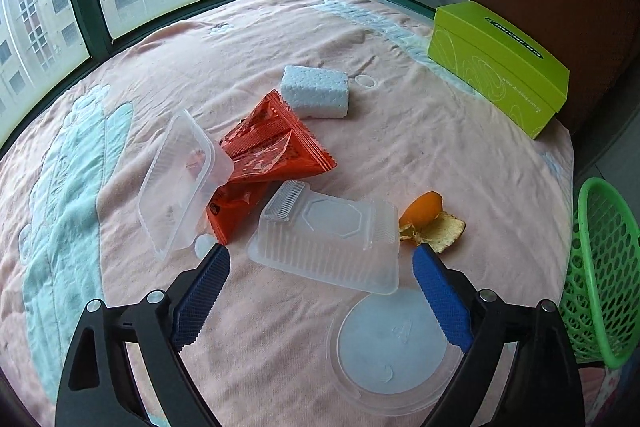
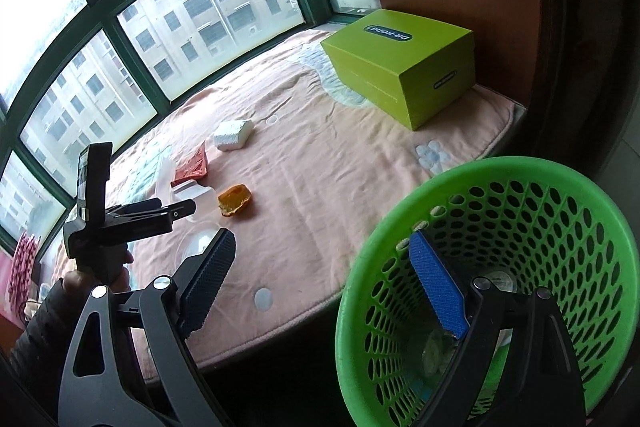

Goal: Collect trash
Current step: 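Grasp a clear rectangular container with the left tool while the right tool reaches the bread scrap, then close the right tool on the orange-topped bread scrap and lift it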

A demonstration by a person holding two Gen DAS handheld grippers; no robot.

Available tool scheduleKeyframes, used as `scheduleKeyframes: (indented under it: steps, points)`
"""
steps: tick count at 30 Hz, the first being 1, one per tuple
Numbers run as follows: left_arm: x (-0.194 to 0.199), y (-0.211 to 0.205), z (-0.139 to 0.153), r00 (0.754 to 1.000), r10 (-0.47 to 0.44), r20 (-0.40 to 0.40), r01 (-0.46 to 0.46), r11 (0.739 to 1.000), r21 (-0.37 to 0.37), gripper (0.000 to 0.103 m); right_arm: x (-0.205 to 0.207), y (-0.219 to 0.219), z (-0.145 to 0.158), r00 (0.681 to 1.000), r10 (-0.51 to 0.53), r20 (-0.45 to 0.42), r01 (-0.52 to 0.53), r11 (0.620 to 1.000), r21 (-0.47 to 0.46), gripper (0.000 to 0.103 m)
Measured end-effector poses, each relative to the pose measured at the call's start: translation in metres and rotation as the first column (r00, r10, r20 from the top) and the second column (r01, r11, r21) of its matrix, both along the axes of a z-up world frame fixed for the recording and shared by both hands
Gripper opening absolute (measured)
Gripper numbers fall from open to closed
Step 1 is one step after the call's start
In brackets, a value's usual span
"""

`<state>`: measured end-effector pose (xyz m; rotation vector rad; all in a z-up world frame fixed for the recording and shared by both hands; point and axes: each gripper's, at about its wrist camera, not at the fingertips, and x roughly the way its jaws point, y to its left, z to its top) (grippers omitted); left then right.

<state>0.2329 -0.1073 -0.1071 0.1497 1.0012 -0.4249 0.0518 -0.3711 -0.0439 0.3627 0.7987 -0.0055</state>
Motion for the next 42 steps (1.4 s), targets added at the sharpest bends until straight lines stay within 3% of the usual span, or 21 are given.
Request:
scheduleKeyframes:
  steps: [7,11,18,26,34,42]
  points:
    - [0.01,-0.004,-0.009,1.0,-0.008,0.002,0.008,1.0,0.026,0.089,0.014,0.009,-0.005,1.0,0.018,-0.019,-0.018,1.0,-0.002,0.088]
    - [0.013,-0.001,-0.011,1.0,-0.01,-0.007,0.01,1.0,0.011,0.074,0.021,0.013,-0.008,0.999,0.028,-0.029,-0.028,1.0,-0.002,0.088]
    - [0.004,0.008,-0.005,1.0,0.003,0.014,-0.003,1.0,-0.009,0.073,0.036,0.026,-0.014,0.997,0.058,-0.047,-0.058,0.998,-0.004,0.088]
    - [-0.016,0.037,0.023,0.997,0.051,0.052,-0.046,0.996,-0.078,0.073,0.066,0.06,-0.024,0.99,0.127,-0.065,-0.128,0.992,-0.01,0.087]
    - [-0.033,0.074,0.047,0.99,0.102,0.095,-0.092,0.99,-0.108,0.073,0.103,0.097,-0.045,0.976,0.183,-0.12,-0.184,0.983,0.009,0.073]
    - [-0.041,0.102,0.052,0.986,0.132,0.101,-0.119,0.985,-0.127,0.073,0.135,0.116,-0.065,0.971,0.157,-0.179,-0.152,0.987,0.042,0.071]
